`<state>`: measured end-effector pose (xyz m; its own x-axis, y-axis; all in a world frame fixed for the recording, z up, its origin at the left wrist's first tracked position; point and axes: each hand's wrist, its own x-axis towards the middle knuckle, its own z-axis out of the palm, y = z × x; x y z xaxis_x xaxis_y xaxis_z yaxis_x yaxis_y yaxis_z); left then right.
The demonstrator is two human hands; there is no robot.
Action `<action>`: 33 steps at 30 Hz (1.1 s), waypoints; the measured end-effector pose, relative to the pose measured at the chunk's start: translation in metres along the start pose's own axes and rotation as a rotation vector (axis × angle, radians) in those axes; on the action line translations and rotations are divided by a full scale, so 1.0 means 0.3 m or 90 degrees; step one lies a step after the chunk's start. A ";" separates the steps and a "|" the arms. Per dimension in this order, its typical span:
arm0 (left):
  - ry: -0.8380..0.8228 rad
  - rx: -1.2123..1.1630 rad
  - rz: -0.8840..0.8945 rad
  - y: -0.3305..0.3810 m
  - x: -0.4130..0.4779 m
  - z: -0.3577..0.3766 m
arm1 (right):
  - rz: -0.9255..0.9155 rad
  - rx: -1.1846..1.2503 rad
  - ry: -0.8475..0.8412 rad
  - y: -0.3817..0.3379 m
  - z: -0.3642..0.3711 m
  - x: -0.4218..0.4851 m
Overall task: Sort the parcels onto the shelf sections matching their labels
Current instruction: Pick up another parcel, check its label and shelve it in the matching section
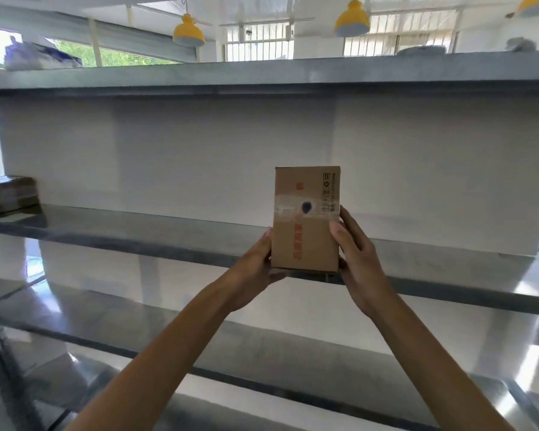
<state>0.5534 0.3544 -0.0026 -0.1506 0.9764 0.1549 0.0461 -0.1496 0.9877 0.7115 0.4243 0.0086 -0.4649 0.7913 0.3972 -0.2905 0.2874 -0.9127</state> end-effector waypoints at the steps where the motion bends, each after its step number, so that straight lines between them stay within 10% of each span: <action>1: -0.016 0.001 0.003 0.000 0.001 -0.028 | -0.006 -0.013 0.004 0.002 0.031 0.003; 33: 0.152 -0.090 0.053 0.038 -0.014 -0.291 | -0.084 -0.100 0.198 0.019 0.310 0.036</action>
<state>0.4682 0.3349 0.0099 -0.3815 0.8980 0.2192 -0.0681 -0.2637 0.9622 0.6271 0.3844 0.0165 -0.1480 0.8612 0.4863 -0.1873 0.4584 -0.8688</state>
